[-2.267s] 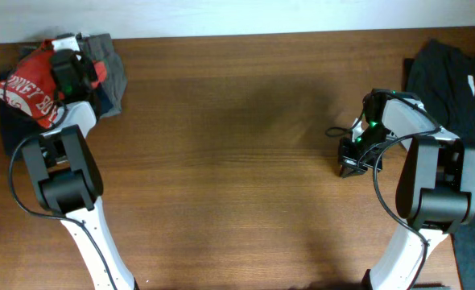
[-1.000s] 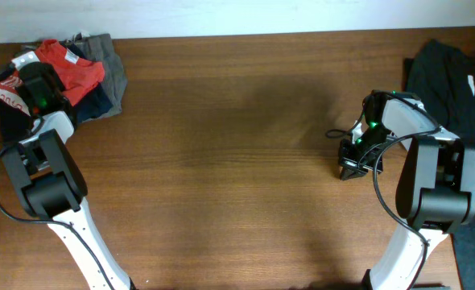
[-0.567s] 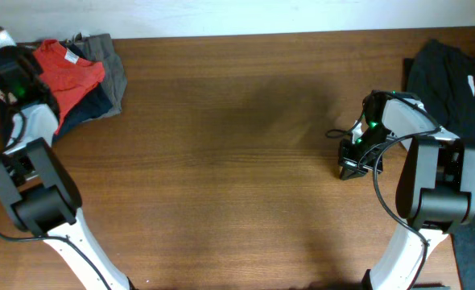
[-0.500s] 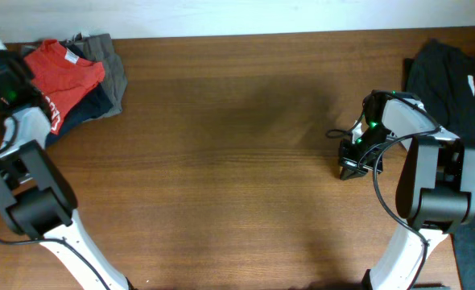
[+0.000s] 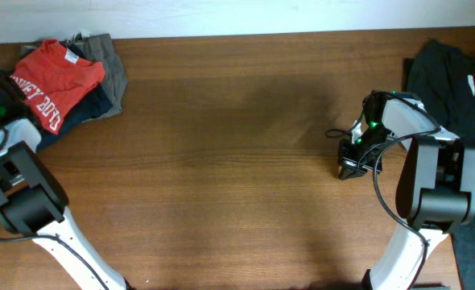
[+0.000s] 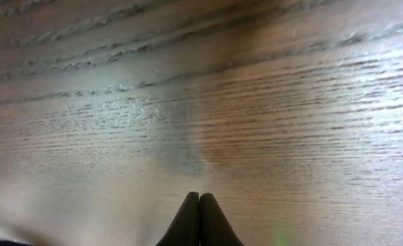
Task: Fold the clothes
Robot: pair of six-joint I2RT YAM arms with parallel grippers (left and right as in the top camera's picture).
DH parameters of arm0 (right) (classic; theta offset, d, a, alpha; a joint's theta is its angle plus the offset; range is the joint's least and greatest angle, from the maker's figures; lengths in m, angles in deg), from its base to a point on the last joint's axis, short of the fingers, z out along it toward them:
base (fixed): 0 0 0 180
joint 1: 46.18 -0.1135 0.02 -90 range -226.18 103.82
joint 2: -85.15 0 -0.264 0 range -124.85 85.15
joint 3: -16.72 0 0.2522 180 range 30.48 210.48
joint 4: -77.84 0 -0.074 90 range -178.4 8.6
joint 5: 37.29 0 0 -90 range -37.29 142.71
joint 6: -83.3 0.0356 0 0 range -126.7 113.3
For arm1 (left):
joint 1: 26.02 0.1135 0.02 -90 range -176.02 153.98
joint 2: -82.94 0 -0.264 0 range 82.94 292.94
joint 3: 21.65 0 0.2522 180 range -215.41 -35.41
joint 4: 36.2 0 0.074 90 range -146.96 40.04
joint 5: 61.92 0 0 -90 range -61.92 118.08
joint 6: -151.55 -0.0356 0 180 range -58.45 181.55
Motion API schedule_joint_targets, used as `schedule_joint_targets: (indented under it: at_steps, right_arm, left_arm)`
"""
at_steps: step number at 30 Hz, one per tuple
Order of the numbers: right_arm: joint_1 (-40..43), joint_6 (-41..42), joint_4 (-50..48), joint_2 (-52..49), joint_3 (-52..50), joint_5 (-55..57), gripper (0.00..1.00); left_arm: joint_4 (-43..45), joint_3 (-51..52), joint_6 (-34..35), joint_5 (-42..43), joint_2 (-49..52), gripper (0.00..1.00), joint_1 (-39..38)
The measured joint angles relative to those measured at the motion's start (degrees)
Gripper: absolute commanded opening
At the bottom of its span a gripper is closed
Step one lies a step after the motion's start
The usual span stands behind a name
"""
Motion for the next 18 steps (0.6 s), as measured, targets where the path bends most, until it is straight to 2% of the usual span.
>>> schedule_joint_targets:
  at_steps: [5,12,18]
  right_arm:
    - [0.0,0.0,0.2,0.0,0.0,-0.2,0.04]
    - [0.0,0.0,0.8,0.0,0.0,-0.2,0.04]
    - [0.0,0.0,0.8,0.0,0.0,-0.2,0.04]
  left_arm:
    - [-0.2,0.0,0.0,0.2,2.5,0.01,-1.2]
    - [5.8,0.0,-3.1,-4.1,2.2,0.01,-2.2]
    - [5.5,0.1,-4.3,-6.9,-4.7,0.01,-5.4]
